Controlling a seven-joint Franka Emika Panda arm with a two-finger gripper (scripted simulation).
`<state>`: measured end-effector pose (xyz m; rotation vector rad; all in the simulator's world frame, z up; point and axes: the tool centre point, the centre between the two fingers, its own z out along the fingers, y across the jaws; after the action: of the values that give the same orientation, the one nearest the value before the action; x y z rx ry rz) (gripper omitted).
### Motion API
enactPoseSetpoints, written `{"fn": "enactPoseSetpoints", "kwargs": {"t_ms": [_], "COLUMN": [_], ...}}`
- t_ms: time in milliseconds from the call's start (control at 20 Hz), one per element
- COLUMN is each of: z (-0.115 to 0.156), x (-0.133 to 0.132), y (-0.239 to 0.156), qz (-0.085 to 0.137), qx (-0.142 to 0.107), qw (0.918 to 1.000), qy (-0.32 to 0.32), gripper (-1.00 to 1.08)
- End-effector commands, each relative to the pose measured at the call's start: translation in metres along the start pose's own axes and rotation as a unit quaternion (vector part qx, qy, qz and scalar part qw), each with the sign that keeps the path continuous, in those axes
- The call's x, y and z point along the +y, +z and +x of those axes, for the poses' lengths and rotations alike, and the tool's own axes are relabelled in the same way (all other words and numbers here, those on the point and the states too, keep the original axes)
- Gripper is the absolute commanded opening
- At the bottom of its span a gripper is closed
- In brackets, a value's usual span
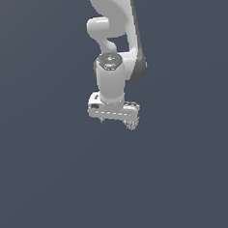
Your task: Pick up the object and move it to a goal position.
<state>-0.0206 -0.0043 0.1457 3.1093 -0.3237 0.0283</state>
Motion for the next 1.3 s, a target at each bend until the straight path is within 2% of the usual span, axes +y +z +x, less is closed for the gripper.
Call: {"fn": "enactPoseSetpoints", "kwargs": {"t_ms": [0,350,700,1250], "z": [-0.008,-0.032,-0.057,-0.082], "x": [-0.01,-0.037,-0.061,-0.08], "y": [0.006,0.022,0.037,0.05], "qz": [0.001,0.004,0.005,0.004], "qx": [-0.001,-0.004,-0.008,-0.011], "qw": [0.9997,0.9958,0.9876,0.9757], "qy": [0.024,0.091,0.157,0.219], "gripper": [1.0,1.0,1.0,1.0]}}
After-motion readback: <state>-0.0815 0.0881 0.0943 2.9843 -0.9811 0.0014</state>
